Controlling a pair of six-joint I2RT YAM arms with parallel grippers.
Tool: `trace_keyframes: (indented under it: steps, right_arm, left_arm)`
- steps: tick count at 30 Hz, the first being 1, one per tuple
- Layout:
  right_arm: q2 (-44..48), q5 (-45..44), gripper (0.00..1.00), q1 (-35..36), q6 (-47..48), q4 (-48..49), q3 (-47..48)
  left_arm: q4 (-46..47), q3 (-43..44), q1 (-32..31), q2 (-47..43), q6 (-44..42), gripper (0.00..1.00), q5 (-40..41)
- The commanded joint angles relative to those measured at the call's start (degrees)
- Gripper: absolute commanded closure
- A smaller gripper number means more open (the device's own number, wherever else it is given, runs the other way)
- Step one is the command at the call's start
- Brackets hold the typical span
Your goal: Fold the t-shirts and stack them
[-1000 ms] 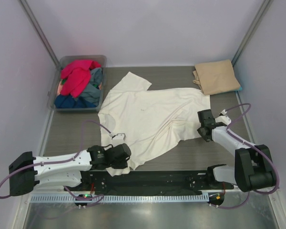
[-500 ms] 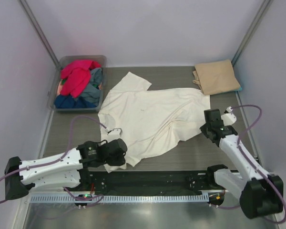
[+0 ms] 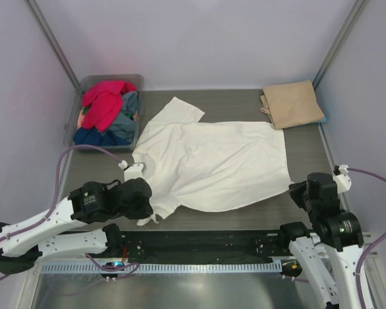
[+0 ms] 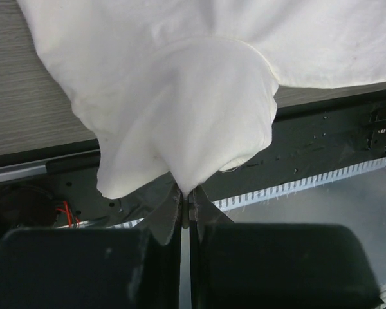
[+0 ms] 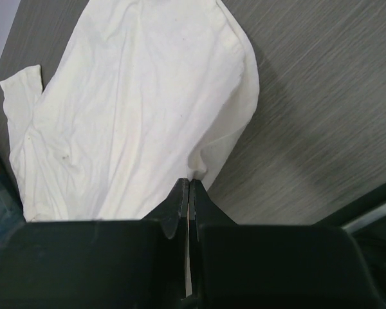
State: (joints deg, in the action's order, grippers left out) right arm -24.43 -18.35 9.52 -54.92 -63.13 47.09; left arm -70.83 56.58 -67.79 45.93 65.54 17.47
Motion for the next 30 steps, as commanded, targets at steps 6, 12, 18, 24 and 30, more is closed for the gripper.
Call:
trace_keyframes:
  steps: [6,12,18,24,30]
  right_arm:
    - [5.35,0.07,0.99,-0.11,2.27,-10.52,4.85]
    - [-0.17,0.06,0.99,-0.20,5.25,-2.63,3.36]
    - [-14.49,-0.81,0.99,-0.20,9.47,9.68,2.21]
    - [-29.17,-5.99,0.99,-0.38,12.63,17.60,5.46]
    - [-38.92,-4.42,0.99,-4.58,14.13,24.54,6.35]
  left_arm:
    - [-6.87,5.30,0.20,3.98,-6.47,0.94,-2.36]
    - [0.15,7.67,3.00,15.05,-16.90,0.98,-5.25]
    - [4.12,14.59,16.88,29.29,-32.47,1.00,-12.10]
    - [3.33,24.97,29.45,42.89,-45.75,1.00,-14.83]
    - [1.92,34.56,36.41,53.99,-52.35,1.00,-17.12]
